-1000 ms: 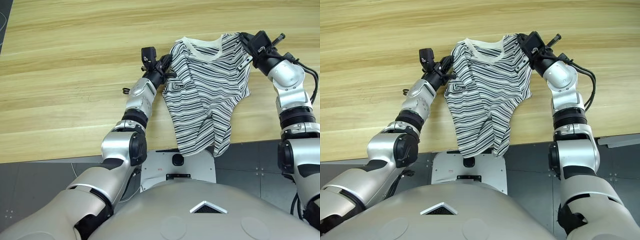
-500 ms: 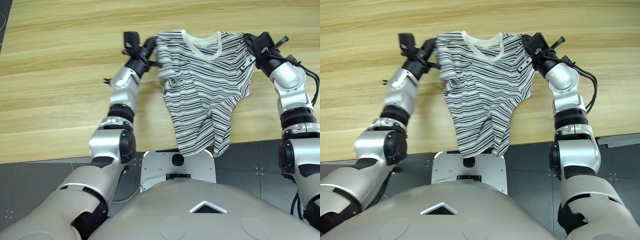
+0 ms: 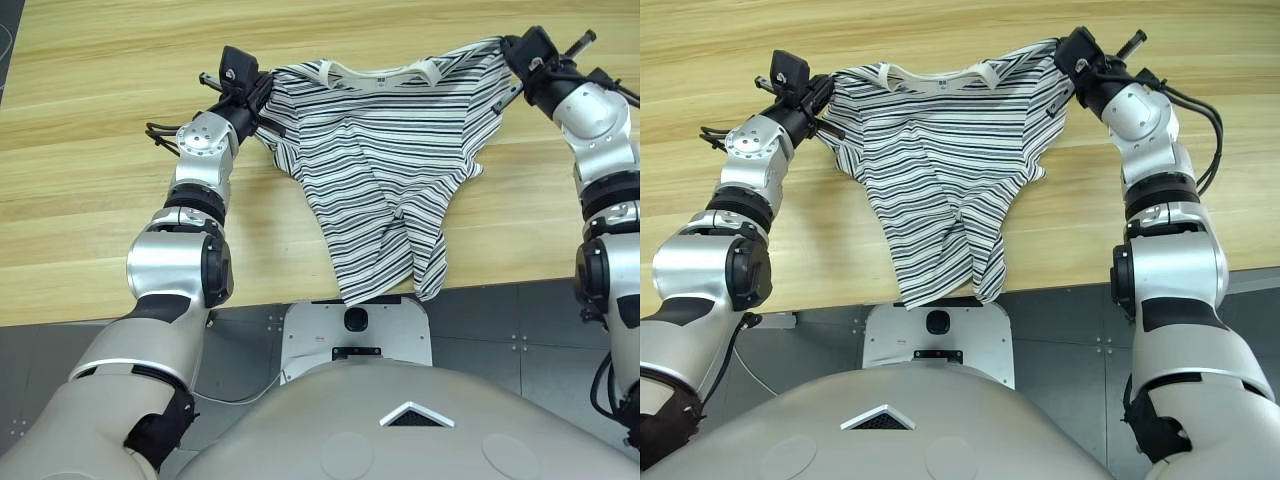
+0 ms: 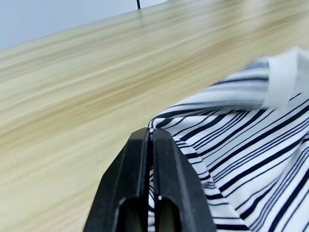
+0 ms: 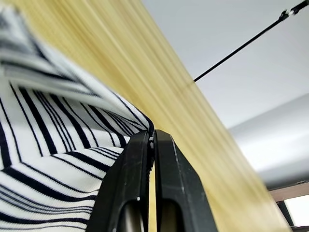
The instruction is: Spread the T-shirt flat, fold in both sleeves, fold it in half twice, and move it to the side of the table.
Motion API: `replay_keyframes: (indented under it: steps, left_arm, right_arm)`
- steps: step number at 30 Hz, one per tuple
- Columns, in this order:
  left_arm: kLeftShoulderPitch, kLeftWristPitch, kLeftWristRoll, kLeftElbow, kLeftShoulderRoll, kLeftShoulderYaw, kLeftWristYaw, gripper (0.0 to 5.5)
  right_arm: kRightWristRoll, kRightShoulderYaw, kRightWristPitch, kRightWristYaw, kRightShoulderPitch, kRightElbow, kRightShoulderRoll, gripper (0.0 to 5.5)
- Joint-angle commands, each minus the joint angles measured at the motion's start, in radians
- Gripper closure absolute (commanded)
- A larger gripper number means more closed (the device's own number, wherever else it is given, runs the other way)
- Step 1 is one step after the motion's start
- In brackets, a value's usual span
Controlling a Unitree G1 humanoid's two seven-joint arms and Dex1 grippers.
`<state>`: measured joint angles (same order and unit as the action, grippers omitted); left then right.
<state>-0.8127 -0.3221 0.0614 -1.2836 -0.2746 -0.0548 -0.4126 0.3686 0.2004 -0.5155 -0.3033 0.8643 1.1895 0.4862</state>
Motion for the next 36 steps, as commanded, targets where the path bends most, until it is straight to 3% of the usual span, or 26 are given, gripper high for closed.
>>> replay_keyframes:
  steps: [1,6,11,15,26,29,36]
  left_arm:
    - [-0.118,-0.005,0.055,-0.011,-0.016,0.033,0.053,5.38]
    - [-0.206,0.095,0.096,-0.048,-0.033,0.05,0.104,5.38]
    - [-0.181,0.161,0.123,-0.068,0.009,0.069,0.105,5.38]
    - [-0.158,0.186,0.148,-0.075,0.04,0.083,0.13,5.38]
    - [-0.171,0.208,0.085,-0.083,0.06,-0.033,0.238,5.38]
    - [-0.172,0.219,0.071,-0.084,0.058,-0.063,0.241,5.38]
    - [-0.166,0.255,0.047,-0.085,0.06,-0.117,0.289,4.34]
  right_arm:
    - [0.086,0.062,0.015,0.075,0.137,0.057,0.0,5.4]
    - [0.155,0.134,0.133,0.05,0.209,0.138,-0.087,5.4]
    - [0.163,0.157,0.231,-0.035,0.17,0.175,-0.163,5.4]
    - [0.178,0.173,0.274,-0.006,0.153,0.182,-0.194,5.4]
    - [0.085,0.029,0.36,0.205,0.202,0.188,-0.211,5.4]
    - [0.058,-0.011,0.38,0.19,0.202,0.19,-0.221,5.4]
    - [-0.005,-0.089,0.426,0.15,0.192,0.188,-0.249,4.42]
